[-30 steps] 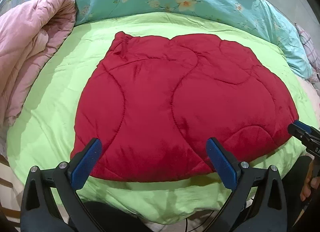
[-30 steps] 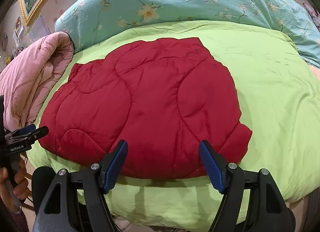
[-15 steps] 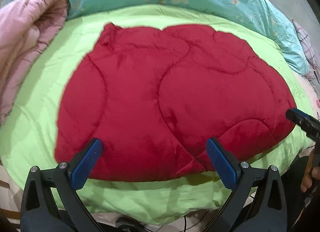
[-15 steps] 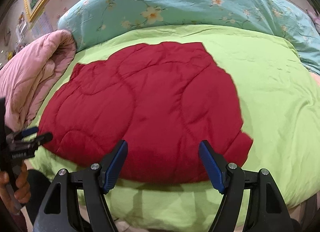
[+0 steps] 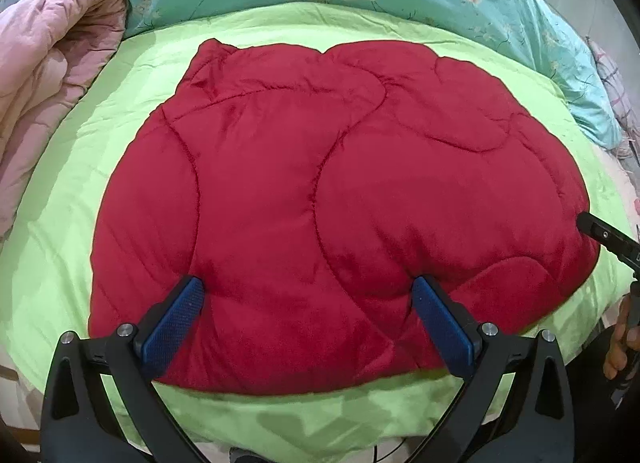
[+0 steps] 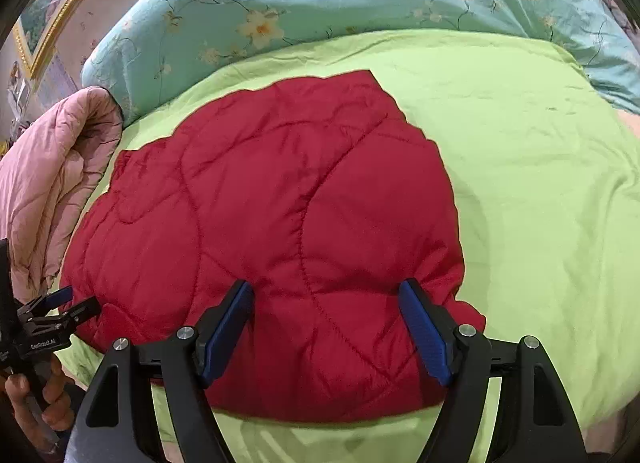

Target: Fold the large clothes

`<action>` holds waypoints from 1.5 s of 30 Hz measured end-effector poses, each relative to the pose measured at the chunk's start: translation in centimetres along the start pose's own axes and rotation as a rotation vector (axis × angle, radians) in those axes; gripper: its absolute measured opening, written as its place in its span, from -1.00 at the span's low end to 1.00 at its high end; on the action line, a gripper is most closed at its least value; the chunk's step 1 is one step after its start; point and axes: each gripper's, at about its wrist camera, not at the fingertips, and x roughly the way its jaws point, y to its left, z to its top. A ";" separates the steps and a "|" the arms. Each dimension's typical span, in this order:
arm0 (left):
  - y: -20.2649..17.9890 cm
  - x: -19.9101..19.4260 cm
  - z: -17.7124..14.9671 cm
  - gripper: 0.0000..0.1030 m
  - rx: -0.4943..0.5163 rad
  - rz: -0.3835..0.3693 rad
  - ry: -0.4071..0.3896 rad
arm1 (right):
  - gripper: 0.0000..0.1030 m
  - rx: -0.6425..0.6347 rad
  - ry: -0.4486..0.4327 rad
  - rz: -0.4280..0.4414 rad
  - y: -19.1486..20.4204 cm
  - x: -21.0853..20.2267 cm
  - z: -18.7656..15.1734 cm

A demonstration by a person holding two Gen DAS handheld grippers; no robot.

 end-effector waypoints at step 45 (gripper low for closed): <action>-3.6 -11.8 -5.9 1.00 0.136 0.195 -0.192 | 1.00 -0.302 0.033 0.071 7.9 -10.3 -6.6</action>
